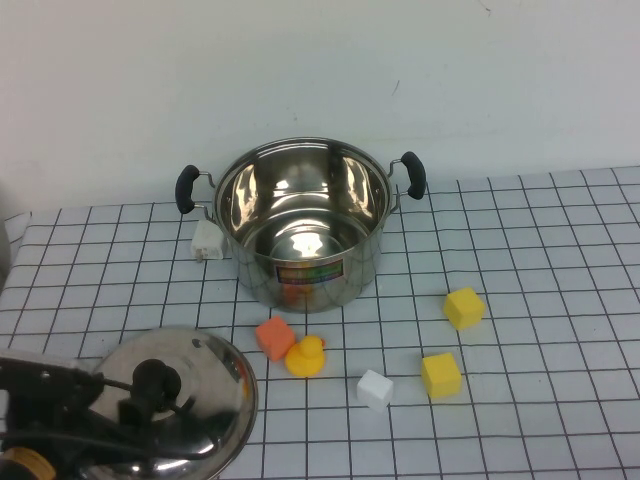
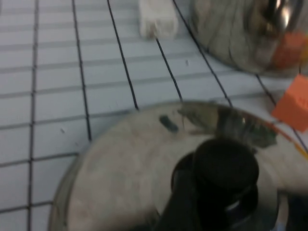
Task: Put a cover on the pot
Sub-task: Pick up the pot lid
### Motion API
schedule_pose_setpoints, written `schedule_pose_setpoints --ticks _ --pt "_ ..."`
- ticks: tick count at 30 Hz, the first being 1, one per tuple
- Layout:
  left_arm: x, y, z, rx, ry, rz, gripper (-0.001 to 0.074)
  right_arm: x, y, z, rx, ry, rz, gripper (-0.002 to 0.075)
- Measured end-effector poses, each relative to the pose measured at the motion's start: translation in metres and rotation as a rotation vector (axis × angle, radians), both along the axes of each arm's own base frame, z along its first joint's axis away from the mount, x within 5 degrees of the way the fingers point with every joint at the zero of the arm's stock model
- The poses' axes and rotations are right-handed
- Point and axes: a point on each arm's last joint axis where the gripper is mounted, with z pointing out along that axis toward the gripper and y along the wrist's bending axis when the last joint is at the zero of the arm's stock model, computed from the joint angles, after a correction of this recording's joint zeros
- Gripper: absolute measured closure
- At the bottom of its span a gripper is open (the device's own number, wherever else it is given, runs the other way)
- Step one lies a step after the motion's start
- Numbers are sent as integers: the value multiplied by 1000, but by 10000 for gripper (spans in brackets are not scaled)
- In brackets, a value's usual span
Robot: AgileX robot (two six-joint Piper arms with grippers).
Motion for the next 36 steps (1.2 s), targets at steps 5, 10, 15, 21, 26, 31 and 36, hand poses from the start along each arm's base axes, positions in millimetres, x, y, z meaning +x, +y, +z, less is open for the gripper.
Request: schedule_pose_setpoints --ticks 5,10,15,21,26,31,36 --pt "9 -5 -28 27 89 -35 138 0 0 0 0 0 0 717" --pt "9 -12 -41 77 129 -20 138 0 0 0 0 0 0 717" --pt "19 -17 -46 86 103 -1 138 0 0 0 0 0 0 717" --pt "23 -16 -46 51 102 49 138 0 0 0 0 0 0 717" --pt "23 -17 -46 36 104 50 138 0 0 0 0 0 0 717" --pt "28 -18 -45 18 92 56 138 0 0 0 0 0 0 717" --pt "32 -22 -43 14 80 12 138 0 0 0 0 0 0 717"
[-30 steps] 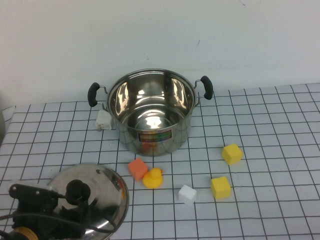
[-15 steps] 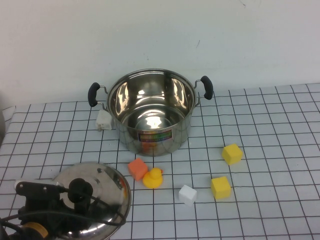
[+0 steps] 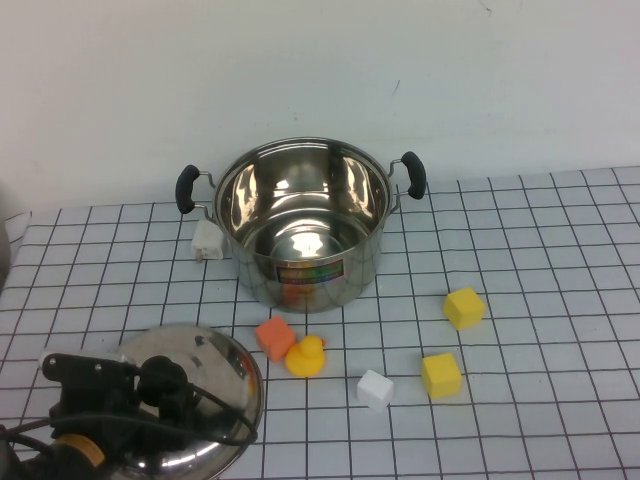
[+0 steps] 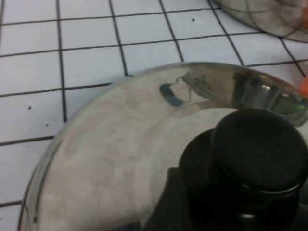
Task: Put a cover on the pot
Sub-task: Pick up the pot lid
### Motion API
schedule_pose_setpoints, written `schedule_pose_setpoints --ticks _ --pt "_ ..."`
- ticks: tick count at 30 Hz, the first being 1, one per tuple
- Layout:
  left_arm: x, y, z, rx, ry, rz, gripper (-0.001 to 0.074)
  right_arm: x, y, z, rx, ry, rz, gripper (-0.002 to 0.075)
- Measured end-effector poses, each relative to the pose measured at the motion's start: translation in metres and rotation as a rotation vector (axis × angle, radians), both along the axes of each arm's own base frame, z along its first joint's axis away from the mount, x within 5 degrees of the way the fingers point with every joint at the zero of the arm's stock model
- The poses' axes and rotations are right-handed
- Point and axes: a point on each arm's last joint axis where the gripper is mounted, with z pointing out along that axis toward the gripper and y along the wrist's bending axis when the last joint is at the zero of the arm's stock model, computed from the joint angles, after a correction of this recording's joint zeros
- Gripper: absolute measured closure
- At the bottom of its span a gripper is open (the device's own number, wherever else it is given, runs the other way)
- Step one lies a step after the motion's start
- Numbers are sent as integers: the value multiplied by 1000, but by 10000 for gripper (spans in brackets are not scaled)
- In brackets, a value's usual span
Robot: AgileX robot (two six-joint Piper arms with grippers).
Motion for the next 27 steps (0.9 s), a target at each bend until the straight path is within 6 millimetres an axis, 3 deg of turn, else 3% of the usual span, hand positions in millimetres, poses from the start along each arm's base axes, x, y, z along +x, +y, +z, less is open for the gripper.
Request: schedule_pose_setpoints --ticks 19,27 --pt "22 1 5 -29 -50 49 143 0 0 0 0 0 0 717" --pt "23 1 4 -28 -49 52 239 0 0 0 0 0 0 717"
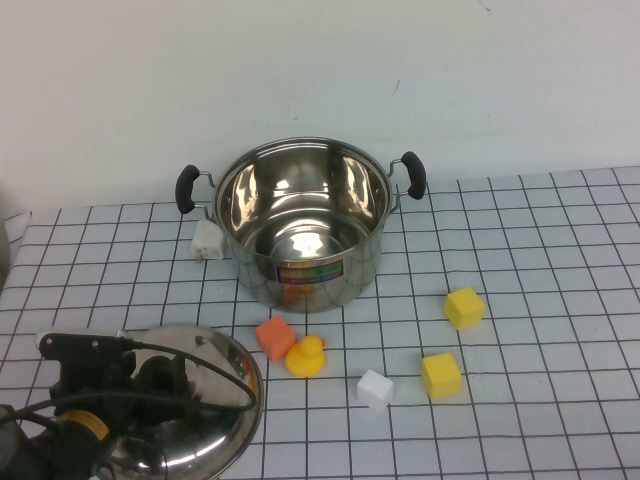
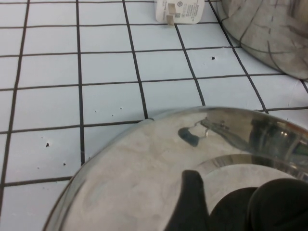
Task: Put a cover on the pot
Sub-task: Pick up the pot lid
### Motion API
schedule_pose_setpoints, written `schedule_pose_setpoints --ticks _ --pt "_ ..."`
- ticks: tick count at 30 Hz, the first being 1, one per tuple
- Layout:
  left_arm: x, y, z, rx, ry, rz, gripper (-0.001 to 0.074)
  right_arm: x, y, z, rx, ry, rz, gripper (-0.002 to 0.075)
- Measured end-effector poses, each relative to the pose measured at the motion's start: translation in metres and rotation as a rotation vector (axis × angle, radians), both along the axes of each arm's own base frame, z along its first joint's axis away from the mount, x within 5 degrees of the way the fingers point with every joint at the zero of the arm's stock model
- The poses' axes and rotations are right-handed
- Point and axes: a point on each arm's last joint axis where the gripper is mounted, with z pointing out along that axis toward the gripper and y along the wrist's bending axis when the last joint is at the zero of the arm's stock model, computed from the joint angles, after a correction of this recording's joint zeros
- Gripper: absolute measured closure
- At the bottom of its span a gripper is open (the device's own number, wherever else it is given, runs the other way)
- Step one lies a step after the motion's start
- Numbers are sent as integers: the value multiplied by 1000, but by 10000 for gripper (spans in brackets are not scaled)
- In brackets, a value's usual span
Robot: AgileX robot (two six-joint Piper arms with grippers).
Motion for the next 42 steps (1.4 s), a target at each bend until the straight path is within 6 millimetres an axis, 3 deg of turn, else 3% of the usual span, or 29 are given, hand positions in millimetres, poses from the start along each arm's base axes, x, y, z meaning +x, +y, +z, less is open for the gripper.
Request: schedule_pose_setpoints --ticks 22,42 --pt "10 -2 4 -2 -34 -13 274 0 0 0 0 0 0 717" --pt "7 -4 -1 19 22 -51 238 0 0 0 0 0 0 717"
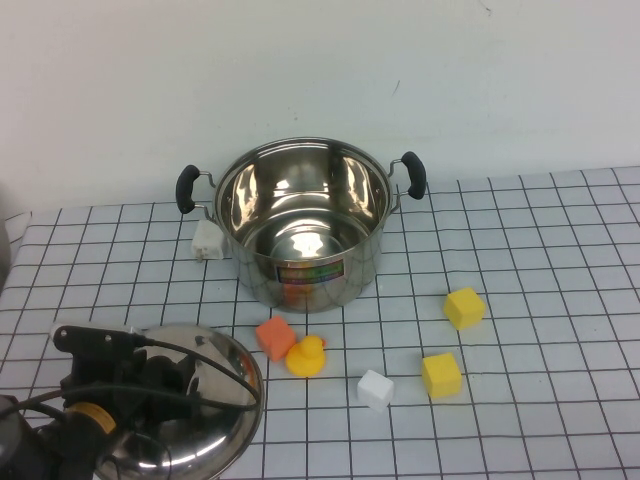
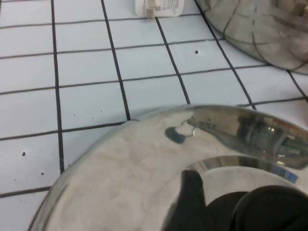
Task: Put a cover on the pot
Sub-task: Pick up the pot lid
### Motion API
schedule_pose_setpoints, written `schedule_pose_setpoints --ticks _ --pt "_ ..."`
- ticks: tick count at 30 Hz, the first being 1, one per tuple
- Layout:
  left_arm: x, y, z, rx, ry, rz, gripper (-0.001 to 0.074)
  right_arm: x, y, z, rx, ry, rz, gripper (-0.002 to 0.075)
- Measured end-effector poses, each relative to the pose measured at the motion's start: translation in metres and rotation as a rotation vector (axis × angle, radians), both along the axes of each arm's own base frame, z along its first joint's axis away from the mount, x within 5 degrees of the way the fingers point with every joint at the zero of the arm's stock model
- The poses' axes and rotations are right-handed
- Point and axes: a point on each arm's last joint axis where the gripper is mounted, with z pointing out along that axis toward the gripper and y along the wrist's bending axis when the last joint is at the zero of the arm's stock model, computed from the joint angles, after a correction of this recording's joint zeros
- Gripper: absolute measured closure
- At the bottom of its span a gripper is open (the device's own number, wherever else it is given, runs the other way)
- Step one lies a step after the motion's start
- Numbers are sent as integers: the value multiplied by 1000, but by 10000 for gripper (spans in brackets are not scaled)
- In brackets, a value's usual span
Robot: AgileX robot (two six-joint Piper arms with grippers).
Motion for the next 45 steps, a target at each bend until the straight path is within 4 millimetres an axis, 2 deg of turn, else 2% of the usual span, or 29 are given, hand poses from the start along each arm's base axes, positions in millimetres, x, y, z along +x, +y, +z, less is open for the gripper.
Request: schedule_pose_setpoints --ticks 3,6,13,17,20,27,38,41,45 --pt "0 0 0 2 1 -1 295 0 0 0 0 0 0 717" --pt "0 0 0 4 1 -2 421 0 0 0 0 0 0 717" --pt "0 0 1 3 -9 1 416 0 0 0 -1 0 0 717" --pt "-12 6 -1 14 2 49 416 0 0 0 -1 0 0 717" --pt "-22 14 6 32 1 122 416 0 0 0 -1 0 0 717" --pt "-29 20 39 25 -101 186 416 0 0 0 -1 0 0 717" --pt "-31 18 107 -118 -311 193 416 0 0 0 -1 0 0 717" --pt "-24 16 128 -157 -269 195 416 0 0 0 -1 0 0 717" --pt "-4 8 163 -155 -124 149 416 0 0 0 -1 0 0 717"
